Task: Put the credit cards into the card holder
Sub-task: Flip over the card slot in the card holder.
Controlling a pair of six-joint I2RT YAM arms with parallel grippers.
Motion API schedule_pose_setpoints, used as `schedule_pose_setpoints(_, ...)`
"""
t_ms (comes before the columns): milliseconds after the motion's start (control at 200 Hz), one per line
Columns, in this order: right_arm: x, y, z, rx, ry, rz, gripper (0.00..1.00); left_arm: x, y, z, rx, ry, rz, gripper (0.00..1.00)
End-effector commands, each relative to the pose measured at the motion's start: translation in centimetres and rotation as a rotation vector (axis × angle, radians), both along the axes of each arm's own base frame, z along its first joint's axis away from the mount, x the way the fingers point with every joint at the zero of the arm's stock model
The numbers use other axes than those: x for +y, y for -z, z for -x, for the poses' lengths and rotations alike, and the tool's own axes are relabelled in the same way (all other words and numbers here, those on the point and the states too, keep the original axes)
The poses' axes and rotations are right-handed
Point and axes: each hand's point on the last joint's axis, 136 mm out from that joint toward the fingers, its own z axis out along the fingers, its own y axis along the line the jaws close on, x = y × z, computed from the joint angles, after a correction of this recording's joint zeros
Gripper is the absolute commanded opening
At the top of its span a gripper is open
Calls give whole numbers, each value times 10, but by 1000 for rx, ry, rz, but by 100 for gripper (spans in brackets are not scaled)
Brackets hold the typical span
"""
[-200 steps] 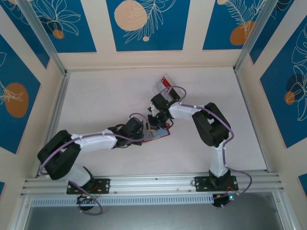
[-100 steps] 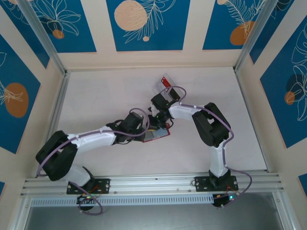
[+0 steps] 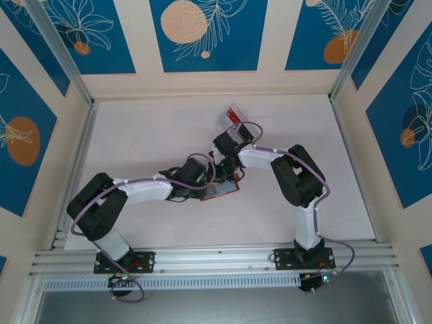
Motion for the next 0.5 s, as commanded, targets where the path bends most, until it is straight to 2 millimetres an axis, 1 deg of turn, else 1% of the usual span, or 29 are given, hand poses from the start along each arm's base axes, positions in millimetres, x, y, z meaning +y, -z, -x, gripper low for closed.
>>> schedule_pose_setpoints(0, -15, 7, 15, 44, -5, 55, 0, 17, 19, 3, 23, -12, -77, 20)
schedule_pose_setpoints(160, -23, -2, 8, 15, 11, 61, 0, 24, 25, 11, 36, -20, -82, 20)
schedule_pose_setpoints(320, -26, -10, -1, -5, 16, 53, 0, 23, 30, 15, 49, -18, -71, 20)
schedule_pose_setpoints(420, -23, -28, -11, -54, 6, 31, 0, 21, 30, 15, 51, -14, -65, 19)
schedule_pose_setpoints(495, -25, -45, -26, -105, 16, 16, 1, 21, 30, 15, 50, -13, -62, 19)
